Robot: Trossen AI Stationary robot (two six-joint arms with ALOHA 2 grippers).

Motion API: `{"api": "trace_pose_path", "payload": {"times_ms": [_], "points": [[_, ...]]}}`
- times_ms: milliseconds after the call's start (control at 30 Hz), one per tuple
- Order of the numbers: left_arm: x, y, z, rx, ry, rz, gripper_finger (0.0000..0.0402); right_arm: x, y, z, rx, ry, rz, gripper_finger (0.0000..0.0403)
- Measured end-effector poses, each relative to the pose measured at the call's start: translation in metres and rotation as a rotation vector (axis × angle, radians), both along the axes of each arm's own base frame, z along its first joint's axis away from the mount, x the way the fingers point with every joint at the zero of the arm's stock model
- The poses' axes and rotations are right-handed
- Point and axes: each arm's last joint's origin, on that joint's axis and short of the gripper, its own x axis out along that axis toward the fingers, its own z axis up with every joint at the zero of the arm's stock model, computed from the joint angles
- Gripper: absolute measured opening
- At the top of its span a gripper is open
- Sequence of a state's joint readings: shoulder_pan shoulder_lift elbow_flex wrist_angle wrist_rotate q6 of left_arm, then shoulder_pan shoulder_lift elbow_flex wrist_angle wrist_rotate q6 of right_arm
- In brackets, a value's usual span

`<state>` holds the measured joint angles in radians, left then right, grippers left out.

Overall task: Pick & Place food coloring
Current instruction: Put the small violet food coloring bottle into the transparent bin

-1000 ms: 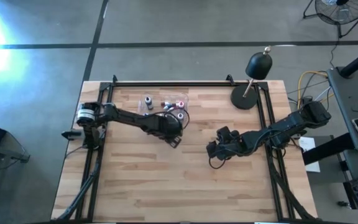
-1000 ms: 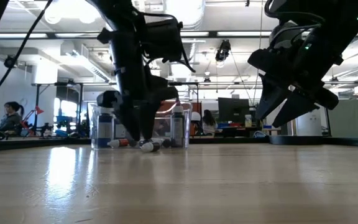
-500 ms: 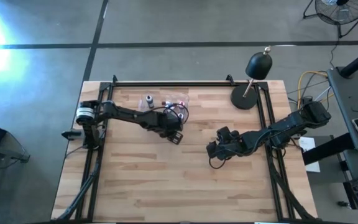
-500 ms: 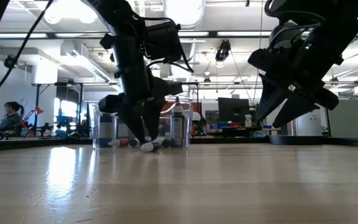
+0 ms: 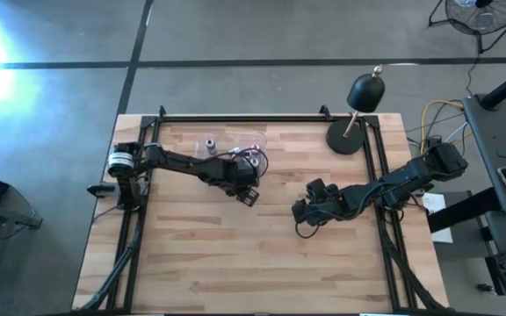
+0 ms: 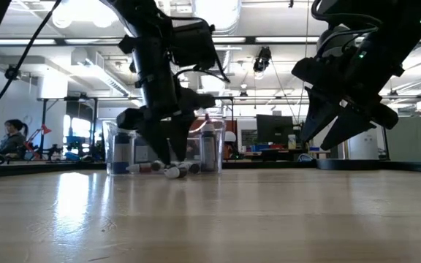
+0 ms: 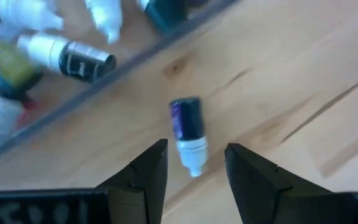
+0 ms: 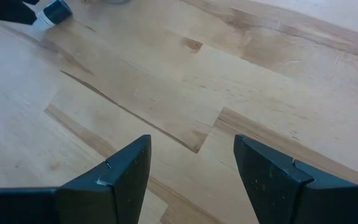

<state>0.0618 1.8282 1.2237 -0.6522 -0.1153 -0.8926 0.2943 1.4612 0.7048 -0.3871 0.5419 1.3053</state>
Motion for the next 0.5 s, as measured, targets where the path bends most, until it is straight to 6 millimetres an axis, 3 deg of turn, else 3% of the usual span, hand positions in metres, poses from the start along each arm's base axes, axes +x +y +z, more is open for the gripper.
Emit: {"api": "trace_pose_path", "payload": {"times_ms": [300, 500], "points": [[0.011, 0.0, 0.019, 0.063, -0.043, -0.029, 0.0135, 0.0, 0.0, 0.0, -0.002, 0.003, 0.002, 0.0224], [0.011, -0.015, 0.032, 0.139, 0.001, -0.005, 0.0135, 0.0, 0.0, 0.0, -0.003, 0.004, 0.002, 0.0224]]}}
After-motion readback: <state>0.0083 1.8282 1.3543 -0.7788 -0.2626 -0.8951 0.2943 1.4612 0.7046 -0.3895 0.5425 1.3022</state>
